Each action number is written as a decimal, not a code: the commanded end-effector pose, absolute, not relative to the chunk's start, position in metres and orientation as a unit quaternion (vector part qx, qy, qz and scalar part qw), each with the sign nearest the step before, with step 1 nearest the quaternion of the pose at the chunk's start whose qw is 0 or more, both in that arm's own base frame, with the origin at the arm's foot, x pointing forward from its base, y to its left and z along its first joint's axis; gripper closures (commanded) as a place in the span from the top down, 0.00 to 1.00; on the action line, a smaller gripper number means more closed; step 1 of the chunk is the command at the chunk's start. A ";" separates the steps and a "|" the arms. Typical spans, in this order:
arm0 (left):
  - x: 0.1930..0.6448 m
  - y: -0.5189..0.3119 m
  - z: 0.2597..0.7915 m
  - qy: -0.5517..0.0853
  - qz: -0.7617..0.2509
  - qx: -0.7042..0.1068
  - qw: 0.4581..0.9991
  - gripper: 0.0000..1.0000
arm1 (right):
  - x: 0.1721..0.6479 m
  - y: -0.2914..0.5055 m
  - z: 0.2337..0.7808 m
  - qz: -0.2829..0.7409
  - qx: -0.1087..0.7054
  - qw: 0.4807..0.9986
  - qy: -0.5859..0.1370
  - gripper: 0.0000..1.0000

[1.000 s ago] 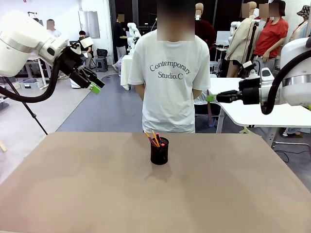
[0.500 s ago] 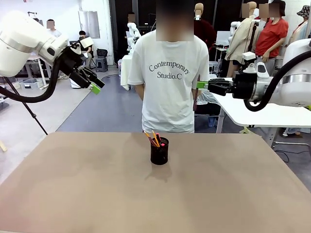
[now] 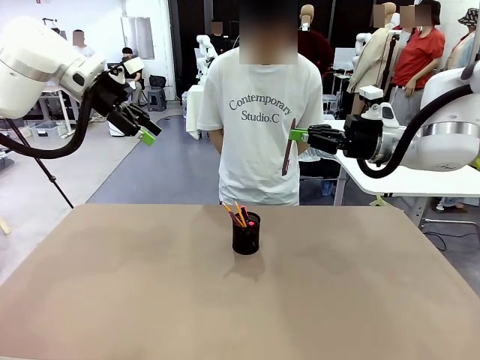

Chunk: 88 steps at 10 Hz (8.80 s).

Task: Place the pens into the pen holder.
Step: Pick up a writing instrument from the table and place it into the Pen holder.

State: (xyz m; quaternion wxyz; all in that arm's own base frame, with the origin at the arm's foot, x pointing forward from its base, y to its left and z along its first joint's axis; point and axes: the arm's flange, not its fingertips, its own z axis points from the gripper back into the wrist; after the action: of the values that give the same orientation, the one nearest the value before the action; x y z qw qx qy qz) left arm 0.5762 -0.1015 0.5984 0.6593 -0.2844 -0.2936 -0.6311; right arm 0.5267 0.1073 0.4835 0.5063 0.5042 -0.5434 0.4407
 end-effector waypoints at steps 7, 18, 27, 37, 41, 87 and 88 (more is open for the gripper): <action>0.575 -0.101 0.599 -0.292 -0.630 -0.287 0.660 1.00 | 0.550 0.121 0.454 0.459 0.506 0.497 -0.535 0.00; 0.575 -0.101 0.599 -0.292 -0.630 -0.287 0.660 1.00 | 0.618 0.192 0.348 0.497 0.479 0.534 -0.489 0.00; 0.575 -0.101 0.599 -0.292 -0.630 -0.287 0.660 1.00 | 0.625 0.192 0.336 0.515 0.449 0.539 -0.493 0.24; 0.575 -0.101 0.599 -0.292 -0.630 -0.287 0.660 1.00 | 0.610 0.184 0.353 0.525 0.451 0.533 -0.487 1.00; 0.575 -0.101 0.599 -0.292 -0.630 -0.287 0.660 1.00 | 0.620 0.186 0.342 0.512 0.456 0.539 -0.489 1.00; 0.575 -0.101 0.599 -0.292 -0.630 -0.287 0.660 1.00 | 0.572 -0.006 0.613 0.606 0.272 0.663 -0.344 1.00; 0.575 -0.101 0.599 -0.292 -0.630 -0.287 0.660 1.00 | 0.572 -0.006 0.613 0.606 0.272 0.663 -0.344 1.00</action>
State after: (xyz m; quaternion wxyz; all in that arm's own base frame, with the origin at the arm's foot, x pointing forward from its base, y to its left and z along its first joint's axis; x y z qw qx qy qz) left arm 0.5765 -0.1015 0.5990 0.6591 -0.2841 -0.2940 -0.6312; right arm 0.5720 -0.0078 0.6136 0.6618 0.2755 -0.3423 0.6074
